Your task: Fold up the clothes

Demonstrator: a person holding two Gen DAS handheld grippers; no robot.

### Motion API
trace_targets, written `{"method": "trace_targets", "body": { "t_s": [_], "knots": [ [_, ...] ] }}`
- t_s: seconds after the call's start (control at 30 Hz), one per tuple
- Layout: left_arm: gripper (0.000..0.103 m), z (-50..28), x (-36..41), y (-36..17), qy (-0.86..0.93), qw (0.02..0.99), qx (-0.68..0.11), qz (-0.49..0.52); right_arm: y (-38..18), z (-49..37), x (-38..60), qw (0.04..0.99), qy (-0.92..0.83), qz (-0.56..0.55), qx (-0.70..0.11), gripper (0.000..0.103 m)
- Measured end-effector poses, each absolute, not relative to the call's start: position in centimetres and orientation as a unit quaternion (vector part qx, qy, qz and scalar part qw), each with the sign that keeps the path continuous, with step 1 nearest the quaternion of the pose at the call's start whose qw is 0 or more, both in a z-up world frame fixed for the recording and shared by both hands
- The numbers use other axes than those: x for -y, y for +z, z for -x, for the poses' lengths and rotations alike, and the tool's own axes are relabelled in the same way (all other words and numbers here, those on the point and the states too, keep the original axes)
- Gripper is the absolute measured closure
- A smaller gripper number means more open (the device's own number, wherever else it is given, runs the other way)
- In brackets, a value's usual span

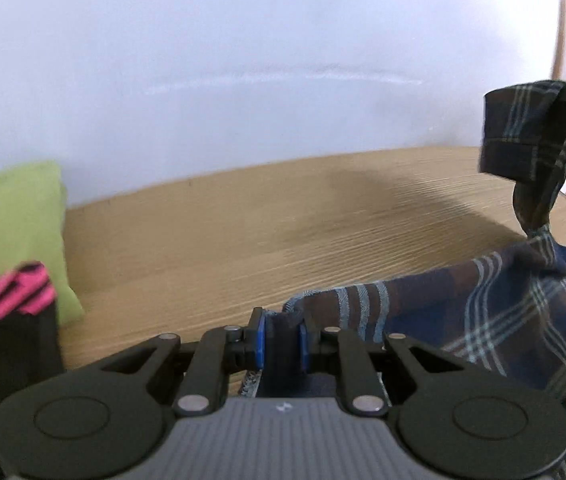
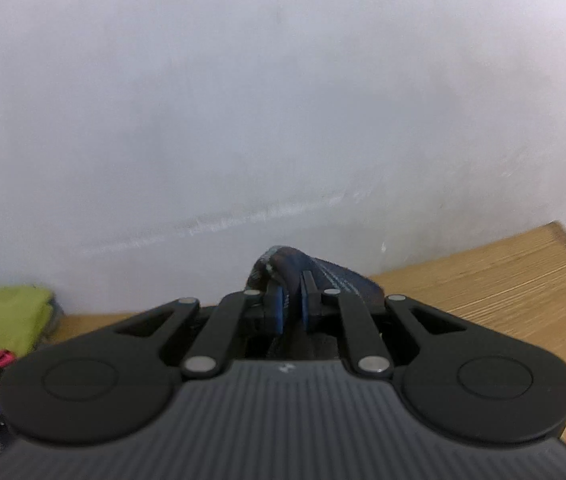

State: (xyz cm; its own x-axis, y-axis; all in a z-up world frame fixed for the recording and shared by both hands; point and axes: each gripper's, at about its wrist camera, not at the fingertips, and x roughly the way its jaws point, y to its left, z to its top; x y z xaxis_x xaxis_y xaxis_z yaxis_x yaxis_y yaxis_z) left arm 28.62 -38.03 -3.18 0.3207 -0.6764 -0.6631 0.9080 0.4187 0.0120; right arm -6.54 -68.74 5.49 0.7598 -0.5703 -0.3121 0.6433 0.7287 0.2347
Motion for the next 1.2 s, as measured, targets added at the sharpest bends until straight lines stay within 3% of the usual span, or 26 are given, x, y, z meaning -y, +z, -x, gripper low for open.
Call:
{"method": "trace_targets", "body": {
  "t_s": [0.2, 0.43, 0.6, 0.83, 1.07, 1.13, 1.2],
  "knots": [
    [0.085, -23.4, 34.5, -0.7, -0.518, 0.786, -0.253, -0.225, 6.5, 16.2, 56.6, 0.917, -0.368, -0.119, -0.100, 0.092],
    [0.082, -18.9, 29.4, -4.2, -0.516, 0.765, -0.279, -0.266, 0.3, 22.2, 44.5, 0.880, -0.410, -0.144, -0.192, 0.092],
    [0.078, -15.8, 28.2, -7.5, -0.501, 0.752, -0.259, -0.341, -3.2, 23.5, 41.6, 0.863, -0.416, -0.168, -0.230, 0.092],
    [0.074, -14.4, 28.8, -9.8, -0.458, 0.764, -0.238, -0.387, -6.6, 20.6, 41.1, 0.849, -0.330, -0.157, -0.382, 0.085],
    [0.075, -13.4, 28.7, -10.0, -0.451, 0.769, -0.232, -0.389, 0.6, 16.9, 38.3, 0.926, -0.175, -0.096, -0.321, 0.077],
    [0.073, -13.6, 27.7, -9.3, -0.452, 0.771, -0.247, -0.374, 1.5, 14.2, 38.9, 0.940, -0.147, -0.089, -0.293, 0.062],
    [0.068, -13.8, 26.4, -8.6, -0.452, 0.774, -0.261, -0.359, 0.9, 10.0, 40.0, 0.944, -0.130, -0.108, -0.283, 0.058]
  ]
}}
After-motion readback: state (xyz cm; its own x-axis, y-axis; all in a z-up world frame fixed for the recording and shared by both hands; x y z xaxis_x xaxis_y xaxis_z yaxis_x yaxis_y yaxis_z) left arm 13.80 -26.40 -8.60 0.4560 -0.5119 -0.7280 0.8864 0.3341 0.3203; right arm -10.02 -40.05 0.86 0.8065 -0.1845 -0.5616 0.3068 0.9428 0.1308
